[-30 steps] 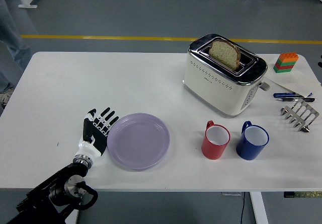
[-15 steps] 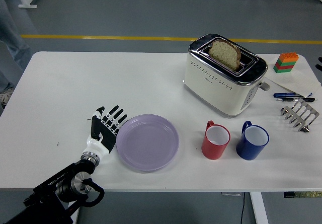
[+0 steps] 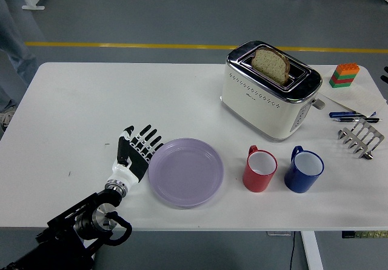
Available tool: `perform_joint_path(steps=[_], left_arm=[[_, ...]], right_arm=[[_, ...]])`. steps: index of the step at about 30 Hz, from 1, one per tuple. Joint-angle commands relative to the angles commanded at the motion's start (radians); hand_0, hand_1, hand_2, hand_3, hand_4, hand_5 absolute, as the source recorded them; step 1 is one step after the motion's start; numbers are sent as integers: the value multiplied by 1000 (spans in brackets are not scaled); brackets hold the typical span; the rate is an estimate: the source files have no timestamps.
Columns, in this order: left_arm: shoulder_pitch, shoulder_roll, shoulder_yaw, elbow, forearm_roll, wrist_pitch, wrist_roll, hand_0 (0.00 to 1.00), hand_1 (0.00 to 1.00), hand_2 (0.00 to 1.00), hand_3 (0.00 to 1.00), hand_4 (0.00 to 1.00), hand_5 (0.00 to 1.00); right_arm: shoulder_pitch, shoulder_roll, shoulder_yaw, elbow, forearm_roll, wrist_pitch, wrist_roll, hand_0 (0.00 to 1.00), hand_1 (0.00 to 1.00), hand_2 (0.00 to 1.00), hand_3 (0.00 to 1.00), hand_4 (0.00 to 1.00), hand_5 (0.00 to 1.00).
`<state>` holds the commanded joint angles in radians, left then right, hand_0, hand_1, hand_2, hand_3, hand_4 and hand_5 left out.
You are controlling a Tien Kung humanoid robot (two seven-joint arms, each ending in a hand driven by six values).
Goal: Push plate across desktop,pick up the break from the machine,place the break in the plate
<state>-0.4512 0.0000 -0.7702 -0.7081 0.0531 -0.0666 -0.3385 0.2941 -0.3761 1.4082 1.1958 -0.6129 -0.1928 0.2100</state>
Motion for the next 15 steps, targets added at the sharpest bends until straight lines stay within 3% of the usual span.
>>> perform_joint_path(steps=[15], left_arm=[[-28,0,31,8,-28,-14,5,786,789,812,757,579,998]], right_arm=[[1,1,-2,-1,1,0,0,730,693,691,641,501,229]])
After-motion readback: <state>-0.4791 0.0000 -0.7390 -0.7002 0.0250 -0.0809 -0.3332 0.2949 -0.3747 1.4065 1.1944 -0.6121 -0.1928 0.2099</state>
